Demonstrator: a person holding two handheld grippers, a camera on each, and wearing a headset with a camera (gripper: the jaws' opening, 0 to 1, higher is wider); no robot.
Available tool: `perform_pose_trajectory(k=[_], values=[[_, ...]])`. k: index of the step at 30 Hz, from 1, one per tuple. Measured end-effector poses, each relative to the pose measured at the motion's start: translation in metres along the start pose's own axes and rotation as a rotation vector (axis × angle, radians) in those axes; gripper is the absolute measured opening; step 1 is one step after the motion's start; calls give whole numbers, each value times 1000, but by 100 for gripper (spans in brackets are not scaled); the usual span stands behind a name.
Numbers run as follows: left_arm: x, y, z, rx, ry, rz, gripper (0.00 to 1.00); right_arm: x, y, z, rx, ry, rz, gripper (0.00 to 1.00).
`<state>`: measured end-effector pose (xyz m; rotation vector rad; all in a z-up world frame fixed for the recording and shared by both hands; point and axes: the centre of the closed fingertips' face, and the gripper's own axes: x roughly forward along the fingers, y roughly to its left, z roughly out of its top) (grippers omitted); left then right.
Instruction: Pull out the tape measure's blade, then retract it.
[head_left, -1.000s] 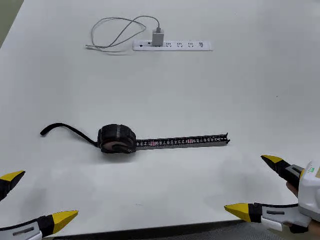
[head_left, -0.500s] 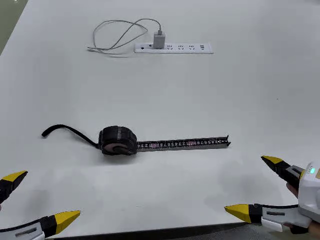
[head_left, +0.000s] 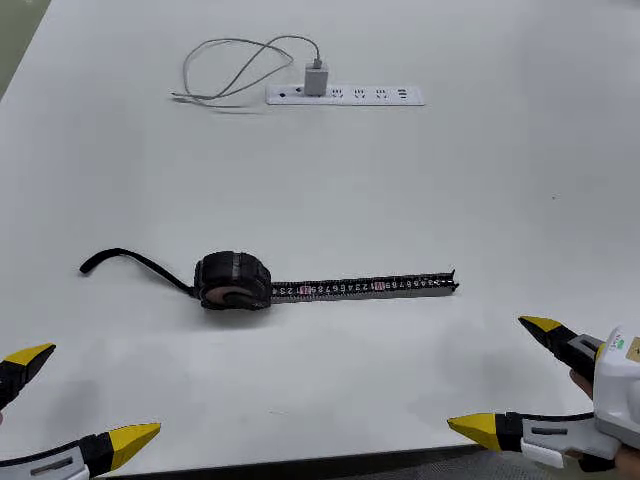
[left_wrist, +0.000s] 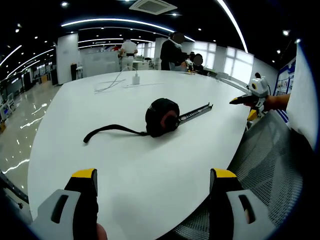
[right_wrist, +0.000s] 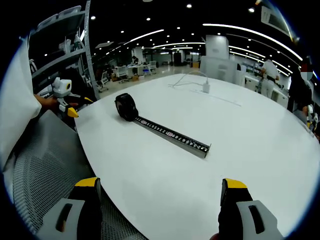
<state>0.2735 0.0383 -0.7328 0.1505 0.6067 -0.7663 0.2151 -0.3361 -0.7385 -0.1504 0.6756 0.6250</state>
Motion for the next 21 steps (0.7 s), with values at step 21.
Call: perform_pose_trajectory(k=[21], values=[[20,-7,18,-23,-28,4,90,2,1,-3,-10,12,5,98]])
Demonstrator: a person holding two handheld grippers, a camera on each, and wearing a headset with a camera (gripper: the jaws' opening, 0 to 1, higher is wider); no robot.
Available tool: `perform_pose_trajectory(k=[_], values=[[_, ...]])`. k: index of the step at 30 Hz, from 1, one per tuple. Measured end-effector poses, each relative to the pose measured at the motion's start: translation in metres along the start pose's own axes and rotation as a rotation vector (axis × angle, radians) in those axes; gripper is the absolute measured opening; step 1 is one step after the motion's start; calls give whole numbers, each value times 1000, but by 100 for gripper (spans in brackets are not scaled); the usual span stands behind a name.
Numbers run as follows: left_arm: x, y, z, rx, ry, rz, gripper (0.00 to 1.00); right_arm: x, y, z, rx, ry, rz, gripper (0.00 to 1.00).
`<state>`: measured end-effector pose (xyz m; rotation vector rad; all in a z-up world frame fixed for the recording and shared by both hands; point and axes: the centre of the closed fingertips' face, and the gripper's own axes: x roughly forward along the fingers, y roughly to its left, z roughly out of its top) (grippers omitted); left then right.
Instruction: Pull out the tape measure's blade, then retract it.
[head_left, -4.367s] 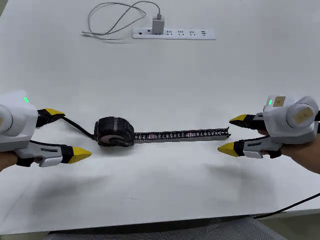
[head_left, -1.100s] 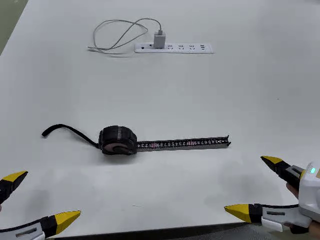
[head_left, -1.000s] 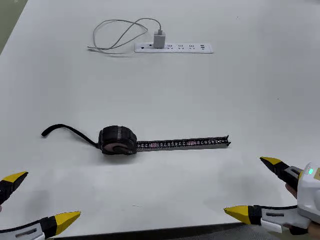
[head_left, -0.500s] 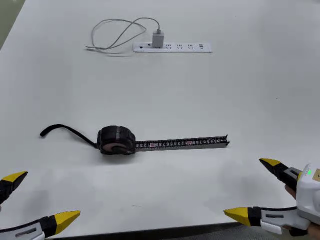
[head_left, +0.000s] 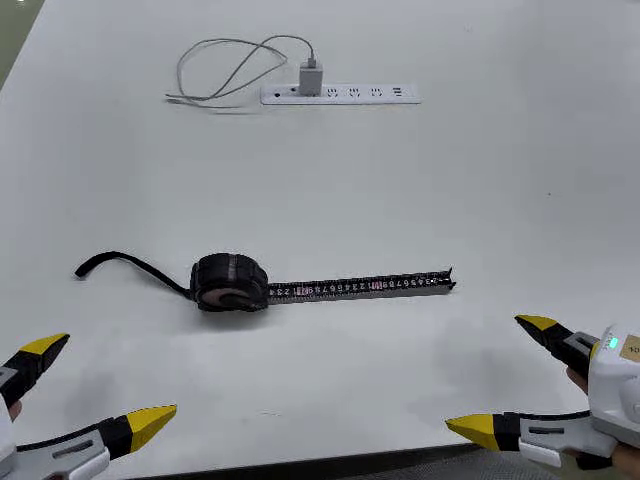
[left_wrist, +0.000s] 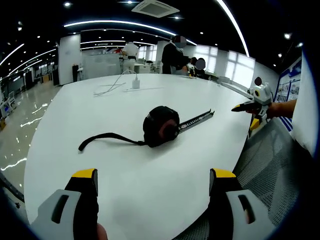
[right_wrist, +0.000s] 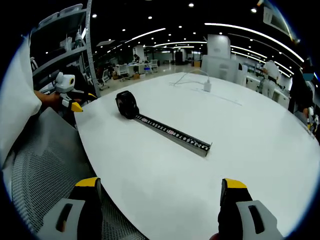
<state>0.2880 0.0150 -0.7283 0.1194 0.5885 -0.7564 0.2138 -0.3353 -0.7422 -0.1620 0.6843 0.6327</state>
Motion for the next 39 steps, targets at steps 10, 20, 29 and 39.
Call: perform_pose_trajectory(k=[10,20,29,39], values=[[12,-8,7,-9,-12,-9,89,0,1,1,1,-4,2,97],[21,-13,10,-26,-9,-32,90,2,1,2,-3,-4,8,98],[35,-18,24,-41,-6,-33,92,4,-1,4,-8,-7,12,97],[50,-21,38,-48,2,-50,91,5,-5,5,-14,-4,12,97]])
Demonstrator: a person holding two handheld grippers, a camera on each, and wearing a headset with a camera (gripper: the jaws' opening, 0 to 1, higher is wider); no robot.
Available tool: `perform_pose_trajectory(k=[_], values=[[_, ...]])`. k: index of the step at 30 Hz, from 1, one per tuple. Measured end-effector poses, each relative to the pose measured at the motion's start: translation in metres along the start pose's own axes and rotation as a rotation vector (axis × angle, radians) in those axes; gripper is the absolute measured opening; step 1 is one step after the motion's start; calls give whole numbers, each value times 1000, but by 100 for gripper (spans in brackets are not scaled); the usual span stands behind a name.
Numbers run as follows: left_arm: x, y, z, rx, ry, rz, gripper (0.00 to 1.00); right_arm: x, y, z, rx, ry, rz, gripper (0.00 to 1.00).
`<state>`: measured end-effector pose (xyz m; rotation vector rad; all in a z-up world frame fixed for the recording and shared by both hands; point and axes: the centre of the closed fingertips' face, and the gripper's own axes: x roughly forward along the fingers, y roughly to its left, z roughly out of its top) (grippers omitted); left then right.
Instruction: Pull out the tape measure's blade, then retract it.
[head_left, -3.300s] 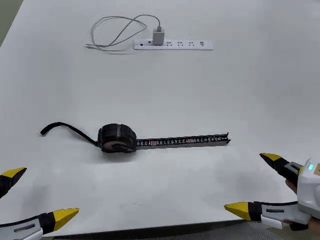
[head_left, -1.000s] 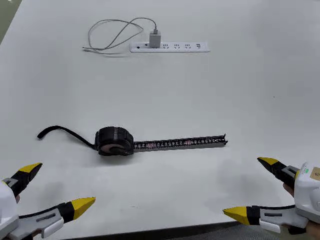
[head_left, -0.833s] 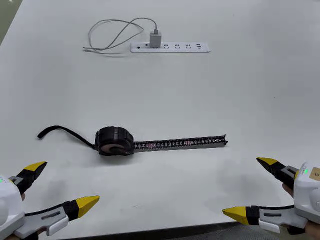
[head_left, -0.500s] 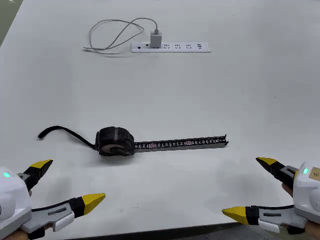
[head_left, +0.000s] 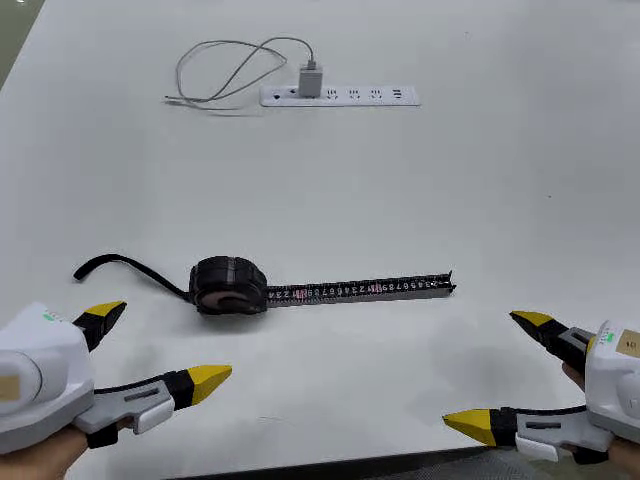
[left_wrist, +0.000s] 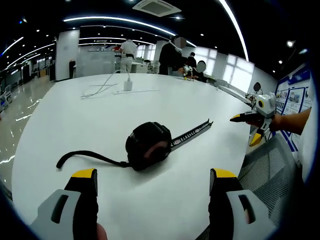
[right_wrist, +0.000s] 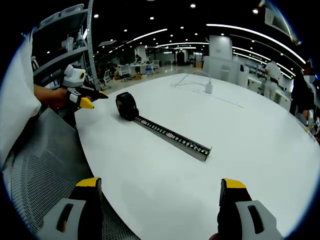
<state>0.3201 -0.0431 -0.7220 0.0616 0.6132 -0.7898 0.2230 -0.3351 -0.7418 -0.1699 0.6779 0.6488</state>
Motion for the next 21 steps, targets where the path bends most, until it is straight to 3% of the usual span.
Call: perform_pose_trajectory(k=[12,21], values=[[30,-6,11,-14,8,-6,90,1,-9,3,3,-5,-10,97],[45,-9,13,-40,13,-9,89,-1,-14,3,9,-6,-18,97]])
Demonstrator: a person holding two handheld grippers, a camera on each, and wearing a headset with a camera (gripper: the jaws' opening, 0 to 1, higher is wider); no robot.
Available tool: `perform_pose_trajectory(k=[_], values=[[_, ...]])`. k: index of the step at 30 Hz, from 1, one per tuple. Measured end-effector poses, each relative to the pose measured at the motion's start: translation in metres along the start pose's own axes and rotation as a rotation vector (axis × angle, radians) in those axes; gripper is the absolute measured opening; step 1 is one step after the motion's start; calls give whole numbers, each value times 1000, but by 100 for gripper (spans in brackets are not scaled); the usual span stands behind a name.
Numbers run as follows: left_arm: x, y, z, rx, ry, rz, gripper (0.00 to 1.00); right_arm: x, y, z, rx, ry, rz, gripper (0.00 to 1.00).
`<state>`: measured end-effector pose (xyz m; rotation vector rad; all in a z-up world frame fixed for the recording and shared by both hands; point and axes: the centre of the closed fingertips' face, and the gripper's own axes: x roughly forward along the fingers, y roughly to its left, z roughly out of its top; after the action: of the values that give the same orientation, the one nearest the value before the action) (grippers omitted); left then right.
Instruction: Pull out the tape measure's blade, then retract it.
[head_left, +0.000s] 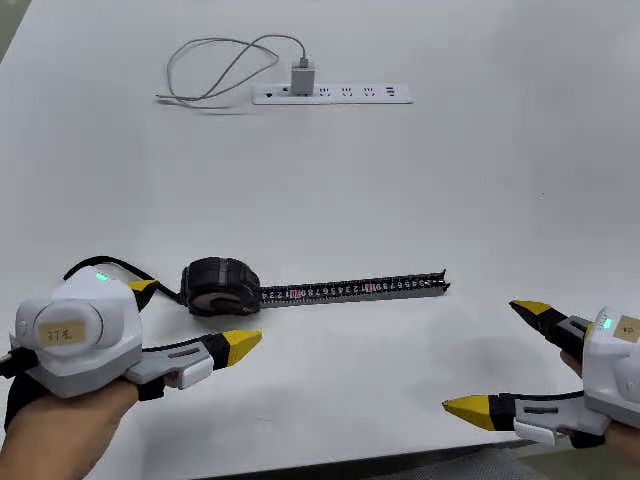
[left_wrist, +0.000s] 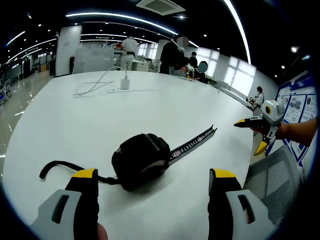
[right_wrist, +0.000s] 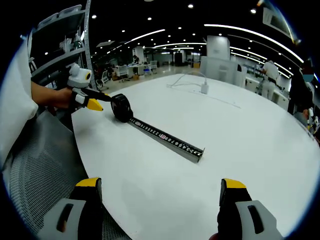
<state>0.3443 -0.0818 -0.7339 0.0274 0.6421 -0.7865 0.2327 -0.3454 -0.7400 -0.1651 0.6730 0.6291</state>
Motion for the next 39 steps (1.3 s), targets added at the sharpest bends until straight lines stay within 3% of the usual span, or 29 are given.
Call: perform_pose_trajectory(k=[12,14,16,30,39], values=[[10,-11,-2,-24,2,-13,88,2,-3,2,0,0,2,97],[9,-14,-5,10,5,-6,86,2,-3,2,-3,2,3,97],[10,-16,-6,-17,-1,-12,85,3,-3,3,-4,2,4,97],[18,-11,1,-71,-36,57,88,6,-4,2,-9,7,13,96],[24,-7,5,-92,-30,141,84,10,-21,9,-60,32,31,85]])
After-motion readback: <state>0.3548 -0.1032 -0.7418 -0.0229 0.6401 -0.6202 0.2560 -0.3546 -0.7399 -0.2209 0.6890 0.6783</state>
